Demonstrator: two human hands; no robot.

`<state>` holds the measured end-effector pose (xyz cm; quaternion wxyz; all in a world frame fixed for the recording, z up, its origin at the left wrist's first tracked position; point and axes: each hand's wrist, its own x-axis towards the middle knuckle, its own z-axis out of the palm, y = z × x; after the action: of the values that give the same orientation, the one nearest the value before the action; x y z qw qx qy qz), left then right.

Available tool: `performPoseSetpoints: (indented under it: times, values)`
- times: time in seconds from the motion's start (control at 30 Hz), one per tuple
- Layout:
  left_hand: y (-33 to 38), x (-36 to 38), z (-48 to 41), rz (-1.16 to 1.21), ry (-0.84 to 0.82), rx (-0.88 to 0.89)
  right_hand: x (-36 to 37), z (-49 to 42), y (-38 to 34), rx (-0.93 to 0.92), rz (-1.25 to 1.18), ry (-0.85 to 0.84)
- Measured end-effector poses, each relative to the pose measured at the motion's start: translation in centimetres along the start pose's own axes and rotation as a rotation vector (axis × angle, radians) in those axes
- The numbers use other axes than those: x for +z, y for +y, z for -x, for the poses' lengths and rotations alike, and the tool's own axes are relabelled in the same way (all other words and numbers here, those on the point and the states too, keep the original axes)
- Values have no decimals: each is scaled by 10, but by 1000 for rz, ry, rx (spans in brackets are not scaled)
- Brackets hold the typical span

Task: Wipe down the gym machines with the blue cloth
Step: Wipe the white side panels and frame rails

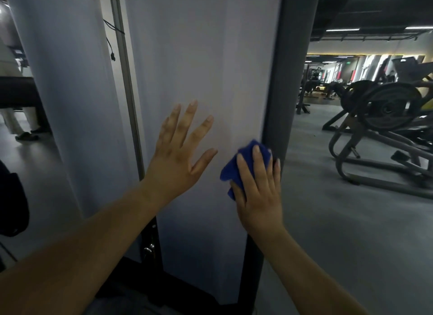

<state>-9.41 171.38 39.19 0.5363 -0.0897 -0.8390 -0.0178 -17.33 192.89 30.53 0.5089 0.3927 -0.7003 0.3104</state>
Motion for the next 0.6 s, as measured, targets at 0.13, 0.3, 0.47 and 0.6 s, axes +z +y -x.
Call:
performPoseSetpoints:
  times: [0.13,0.3,0.47,0.6]
  values:
    - [2,-2,1,1,-10,-5,8,50,-2,38,-15,-71]
    - [5,1,1,22,-26,-45,-1,-16,-8,48,3,44]
    - [3,0,0,19,-41,-52,11,-9,-20,-28,86,18]
    - [-9,-11,-1,-30,-50,23,5,-1,-7,-183,180,-45]
